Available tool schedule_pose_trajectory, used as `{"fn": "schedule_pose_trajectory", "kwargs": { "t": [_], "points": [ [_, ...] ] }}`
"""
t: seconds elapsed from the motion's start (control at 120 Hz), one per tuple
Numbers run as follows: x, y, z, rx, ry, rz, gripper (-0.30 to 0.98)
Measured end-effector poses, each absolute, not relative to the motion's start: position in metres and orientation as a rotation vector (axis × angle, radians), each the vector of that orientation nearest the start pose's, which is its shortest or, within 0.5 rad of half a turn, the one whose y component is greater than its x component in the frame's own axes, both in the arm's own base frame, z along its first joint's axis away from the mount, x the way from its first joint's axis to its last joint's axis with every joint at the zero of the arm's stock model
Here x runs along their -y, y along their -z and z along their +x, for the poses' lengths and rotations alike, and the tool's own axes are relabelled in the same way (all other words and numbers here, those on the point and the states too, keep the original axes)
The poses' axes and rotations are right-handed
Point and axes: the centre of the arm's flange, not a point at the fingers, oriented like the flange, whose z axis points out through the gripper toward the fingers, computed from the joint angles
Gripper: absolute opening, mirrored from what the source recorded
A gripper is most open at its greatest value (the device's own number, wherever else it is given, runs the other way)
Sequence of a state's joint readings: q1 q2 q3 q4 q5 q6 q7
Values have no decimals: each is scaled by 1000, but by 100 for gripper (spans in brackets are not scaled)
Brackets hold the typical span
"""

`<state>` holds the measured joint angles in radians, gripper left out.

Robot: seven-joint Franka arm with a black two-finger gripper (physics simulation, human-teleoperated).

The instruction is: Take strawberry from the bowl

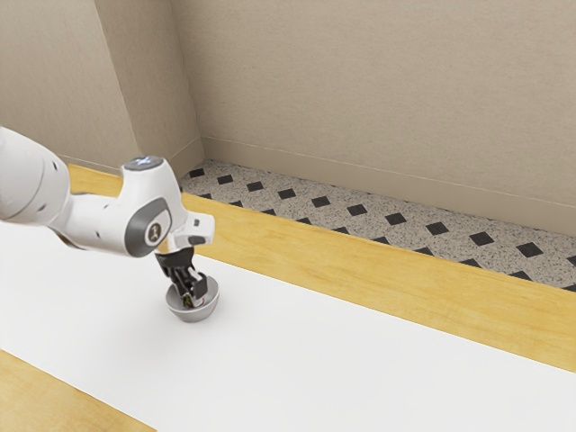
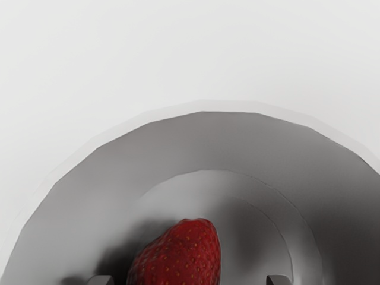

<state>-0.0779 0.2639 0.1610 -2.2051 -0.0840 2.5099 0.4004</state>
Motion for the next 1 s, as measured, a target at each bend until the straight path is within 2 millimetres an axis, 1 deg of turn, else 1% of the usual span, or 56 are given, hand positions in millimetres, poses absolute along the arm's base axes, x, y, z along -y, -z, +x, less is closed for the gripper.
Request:
{"fn": "schedule_pose_trajectory", "kwargs": {
  "t": [0.3,0.483,0.633,0.75,0.8,0.85,0.925,1.0],
  "points": [
    [-44,-260,556,-407,72,-3111,29],
    [-42,-261,556,-409,78,-3110,17],
    [-42,-261,557,-405,80,-3109,13],
    [-42,-266,557,-400,92,-3108,11],
    [-42,-272,558,-398,106,-3107,10],
    [-39,-286,559,-403,138,-3104,9],
    [-25,-310,560,-438,193,-3096,8],
    [-5,-332,561,-492,247,-3084,6]
  ]
}}
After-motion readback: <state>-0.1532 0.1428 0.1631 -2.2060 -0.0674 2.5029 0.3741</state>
